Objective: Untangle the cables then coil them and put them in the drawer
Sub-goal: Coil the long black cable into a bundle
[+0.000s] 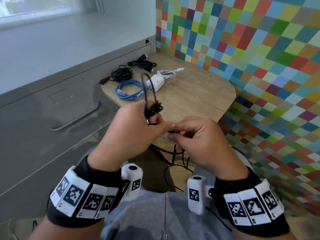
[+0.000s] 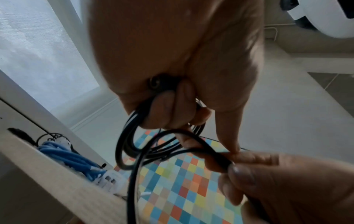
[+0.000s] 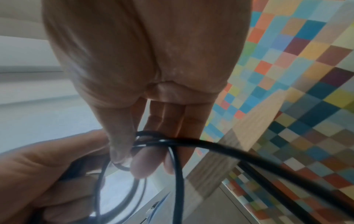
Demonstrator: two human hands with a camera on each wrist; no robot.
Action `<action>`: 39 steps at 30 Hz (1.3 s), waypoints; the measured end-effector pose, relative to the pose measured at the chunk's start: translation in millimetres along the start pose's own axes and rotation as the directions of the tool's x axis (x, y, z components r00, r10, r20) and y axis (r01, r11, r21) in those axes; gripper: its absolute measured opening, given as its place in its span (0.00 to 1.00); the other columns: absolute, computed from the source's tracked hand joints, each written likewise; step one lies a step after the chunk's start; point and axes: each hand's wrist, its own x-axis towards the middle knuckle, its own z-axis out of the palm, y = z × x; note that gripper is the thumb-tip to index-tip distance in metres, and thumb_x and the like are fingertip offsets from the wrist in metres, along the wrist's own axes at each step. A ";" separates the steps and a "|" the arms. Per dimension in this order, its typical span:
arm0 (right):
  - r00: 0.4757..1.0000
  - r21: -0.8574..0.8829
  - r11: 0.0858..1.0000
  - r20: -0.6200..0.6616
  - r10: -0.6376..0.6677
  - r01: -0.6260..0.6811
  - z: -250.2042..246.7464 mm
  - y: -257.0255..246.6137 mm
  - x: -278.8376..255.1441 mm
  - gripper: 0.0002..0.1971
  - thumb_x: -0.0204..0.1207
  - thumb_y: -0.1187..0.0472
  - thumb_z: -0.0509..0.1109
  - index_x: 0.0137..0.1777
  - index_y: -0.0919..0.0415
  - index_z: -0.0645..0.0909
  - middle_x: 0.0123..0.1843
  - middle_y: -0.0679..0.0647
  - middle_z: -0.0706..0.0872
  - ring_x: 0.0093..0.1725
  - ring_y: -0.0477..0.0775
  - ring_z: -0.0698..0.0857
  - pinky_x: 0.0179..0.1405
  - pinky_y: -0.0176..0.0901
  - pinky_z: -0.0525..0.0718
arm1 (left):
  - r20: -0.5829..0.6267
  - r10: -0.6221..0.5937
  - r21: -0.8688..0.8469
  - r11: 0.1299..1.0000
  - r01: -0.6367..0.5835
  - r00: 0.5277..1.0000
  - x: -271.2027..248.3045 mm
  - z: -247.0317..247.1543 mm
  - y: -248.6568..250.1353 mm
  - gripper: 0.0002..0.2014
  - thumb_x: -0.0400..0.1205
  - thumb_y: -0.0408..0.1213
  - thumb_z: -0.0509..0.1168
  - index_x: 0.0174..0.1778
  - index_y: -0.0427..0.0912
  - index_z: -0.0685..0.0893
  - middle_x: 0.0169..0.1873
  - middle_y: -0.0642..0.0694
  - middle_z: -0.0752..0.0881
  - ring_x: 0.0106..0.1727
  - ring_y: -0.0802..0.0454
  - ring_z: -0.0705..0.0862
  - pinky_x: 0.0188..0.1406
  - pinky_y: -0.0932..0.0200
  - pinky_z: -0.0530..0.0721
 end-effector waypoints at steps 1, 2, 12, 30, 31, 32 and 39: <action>1.000 -0.016 1.000 -0.007 -0.021 0.020 1.3 0.6 -0.1 0.07 0.75 0.64 0.83 0.49 0.51 0.95 0.39 0.44 0.92 0.32 0.50 0.90 0.35 0.48 0.90 | 0.036 -0.004 0.019 1.000 0.003 0.999 0.6 1.1 -1.7 0.23 0.73 0.54 0.80 0.31 0.46 0.74 0.28 0.58 0.84 0.27 0.61 0.77 0.29 0.63 0.75; 1.000 -0.003 1.000 -0.023 -0.015 0.015 1.7 1.8 0.0 0.06 0.74 0.63 0.84 0.47 0.52 0.96 0.38 0.46 0.93 0.33 0.51 0.91 0.36 0.53 0.91 | 0.062 -0.006 0.018 1.000 0.005 0.998 1.4 0.9 -2.6 0.24 0.74 0.53 0.79 0.30 0.46 0.72 0.28 0.55 0.84 0.27 0.60 0.77 0.29 0.63 0.75; 0.947 0.352 0.935 -0.290 0.137 -0.028 -25.8 15.7 7.0 0.09 0.81 0.64 0.77 0.41 0.50 0.88 0.31 0.55 0.88 0.28 0.58 0.88 0.41 0.63 0.94 | -0.330 -0.141 -0.322 0.946 0.029 0.933 10.3 -26.9 -25.6 0.21 0.80 0.38 0.77 0.28 0.50 0.71 0.27 0.52 0.75 0.29 0.58 0.73 0.37 0.59 0.76; 1.000 0.350 0.937 -0.027 -0.015 0.023 -16.3 19.4 3.9 0.11 0.90 0.65 0.64 0.53 0.52 0.86 0.38 0.58 0.85 0.20 0.52 0.74 0.23 0.51 0.80 | -0.081 -0.102 -0.140 0.986 0.090 0.991 7.1 19.2 -2.9 0.04 0.78 0.49 0.77 0.46 0.61 0.89 0.25 0.64 0.80 0.34 0.63 0.81 0.40 0.58 0.81; 1.000 0.362 0.932 -0.019 -0.008 0.015 -17.1 19.2 3.4 0.10 0.90 0.65 0.64 0.53 0.53 0.86 0.40 0.58 0.87 0.21 0.55 0.76 0.24 0.51 0.82 | -0.077 -0.098 -0.138 0.987 0.086 0.992 7.3 19.0 -4.7 0.05 0.78 0.49 0.78 0.47 0.61 0.89 0.24 0.64 0.78 0.33 0.64 0.80 0.40 0.59 0.80; 1.000 0.380 0.925 -0.008 0.004 0.000 -17.5 18.6 3.0 0.10 0.90 0.64 0.64 0.53 0.53 0.86 0.42 0.58 0.89 0.23 0.59 0.80 0.27 0.50 0.84 | -0.086 -0.092 -0.146 0.986 0.079 0.992 6.9 18.7 -5.9 0.06 0.77 0.50 0.78 0.47 0.61 0.89 0.24 0.63 0.77 0.32 0.64 0.79 0.40 0.59 0.80; 0.993 0.599 0.791 0.078 0.094 -0.122 -9.4 19.4 2.8 0.16 0.90 0.55 0.61 0.61 0.61 0.89 0.71 0.57 0.88 0.62 0.70 0.91 0.57 0.68 0.92 | -0.110 -0.071 -0.322 0.946 0.032 0.991 0.3 26.5 1.5 0.22 0.75 0.47 0.82 0.30 0.40 0.77 0.21 0.54 0.79 0.26 0.58 0.83 0.32 0.55 0.83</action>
